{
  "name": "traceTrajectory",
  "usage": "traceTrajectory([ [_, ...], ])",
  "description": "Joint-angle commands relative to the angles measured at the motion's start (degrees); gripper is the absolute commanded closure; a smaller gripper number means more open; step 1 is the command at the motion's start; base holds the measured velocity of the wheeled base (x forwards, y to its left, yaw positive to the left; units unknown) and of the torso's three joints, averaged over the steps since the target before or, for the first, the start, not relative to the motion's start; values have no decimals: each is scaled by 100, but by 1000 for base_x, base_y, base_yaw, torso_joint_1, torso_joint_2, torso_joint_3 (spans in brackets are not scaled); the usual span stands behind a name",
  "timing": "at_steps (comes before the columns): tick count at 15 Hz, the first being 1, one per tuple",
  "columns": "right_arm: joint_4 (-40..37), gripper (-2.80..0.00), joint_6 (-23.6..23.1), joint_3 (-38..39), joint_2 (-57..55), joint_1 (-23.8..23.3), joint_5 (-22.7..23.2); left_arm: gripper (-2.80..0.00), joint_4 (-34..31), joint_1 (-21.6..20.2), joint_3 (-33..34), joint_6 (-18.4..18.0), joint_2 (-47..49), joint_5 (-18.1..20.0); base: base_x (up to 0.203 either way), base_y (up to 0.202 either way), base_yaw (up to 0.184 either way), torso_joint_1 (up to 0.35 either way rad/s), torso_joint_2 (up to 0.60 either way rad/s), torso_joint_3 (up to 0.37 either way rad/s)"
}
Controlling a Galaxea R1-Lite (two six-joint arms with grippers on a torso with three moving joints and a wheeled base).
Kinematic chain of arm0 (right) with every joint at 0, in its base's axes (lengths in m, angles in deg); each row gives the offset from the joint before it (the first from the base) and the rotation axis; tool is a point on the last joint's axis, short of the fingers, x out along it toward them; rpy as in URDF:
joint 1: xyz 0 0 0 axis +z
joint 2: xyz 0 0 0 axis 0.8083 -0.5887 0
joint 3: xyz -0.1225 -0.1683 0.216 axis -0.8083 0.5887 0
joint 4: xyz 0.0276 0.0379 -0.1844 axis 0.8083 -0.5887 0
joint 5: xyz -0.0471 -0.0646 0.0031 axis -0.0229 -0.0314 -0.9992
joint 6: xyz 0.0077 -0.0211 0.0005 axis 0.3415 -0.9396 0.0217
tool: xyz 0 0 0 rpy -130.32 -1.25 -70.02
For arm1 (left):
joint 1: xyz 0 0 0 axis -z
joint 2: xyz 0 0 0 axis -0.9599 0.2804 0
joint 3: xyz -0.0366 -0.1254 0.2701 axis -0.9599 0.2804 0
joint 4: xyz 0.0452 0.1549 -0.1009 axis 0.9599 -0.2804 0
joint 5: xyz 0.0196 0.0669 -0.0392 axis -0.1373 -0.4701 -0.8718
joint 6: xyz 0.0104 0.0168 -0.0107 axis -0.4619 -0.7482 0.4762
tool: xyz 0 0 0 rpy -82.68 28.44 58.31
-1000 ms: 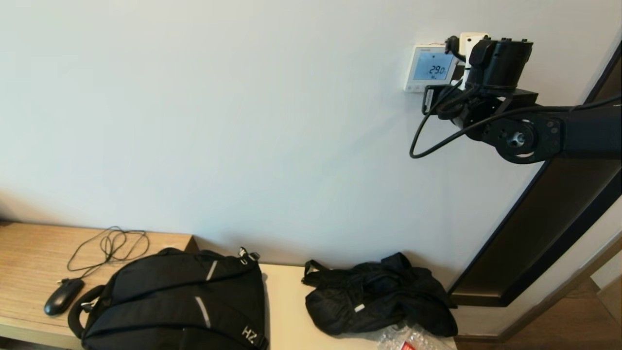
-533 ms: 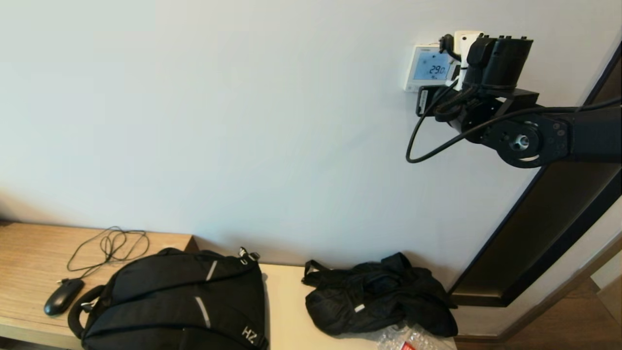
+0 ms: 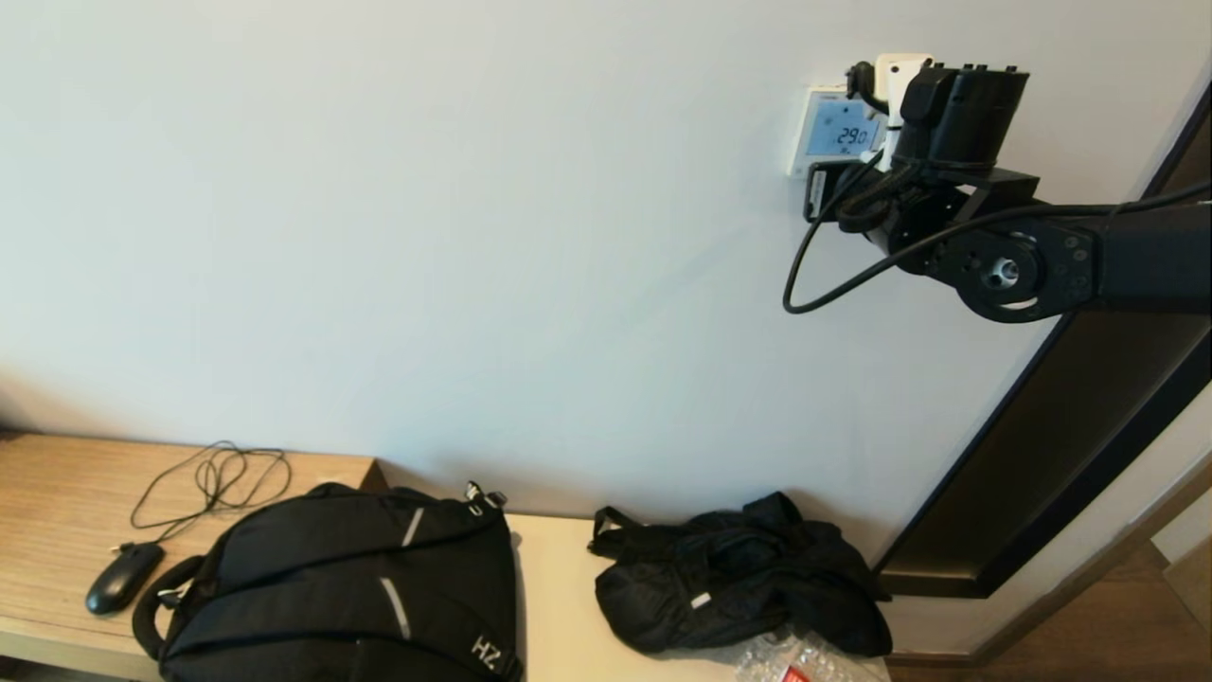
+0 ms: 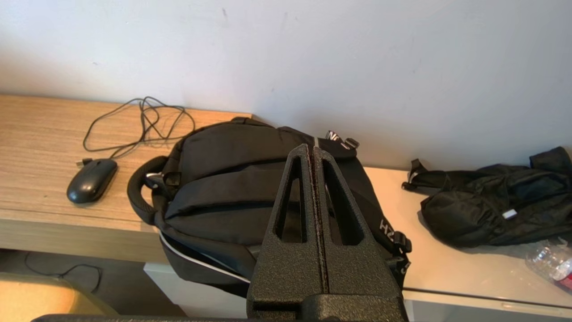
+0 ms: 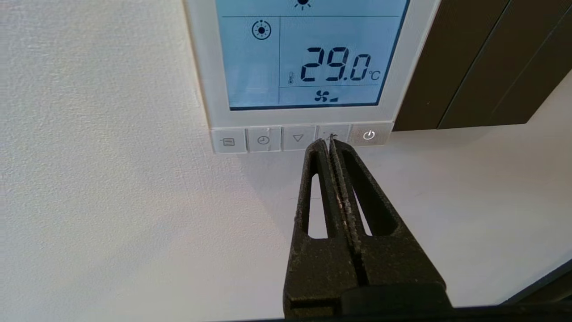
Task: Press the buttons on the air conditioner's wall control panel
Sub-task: Press the temperature decrease button
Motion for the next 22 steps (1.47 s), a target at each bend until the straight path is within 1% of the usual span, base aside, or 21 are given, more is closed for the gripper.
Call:
traceTrajectory([
  [1,16,0,-12,-1,-32,14,-15,0,-1,0,0,3,-9,-2,0,0,0,0,0,0],
  [6,16,0,-3,-10,-146,84,-24,0,-1,0,0,3,-9,-2,0,0,0,0,0,0],
  [14,-11,0,-69,-274,-216,66,-24,0,-1,0,0,3,-9,-2,0,0,0,0,0,0],
  [22,16,0,-122,-291,-366,46,-24,0,-1,0,0,3,-9,-2,0,0,0,0,0,0],
])
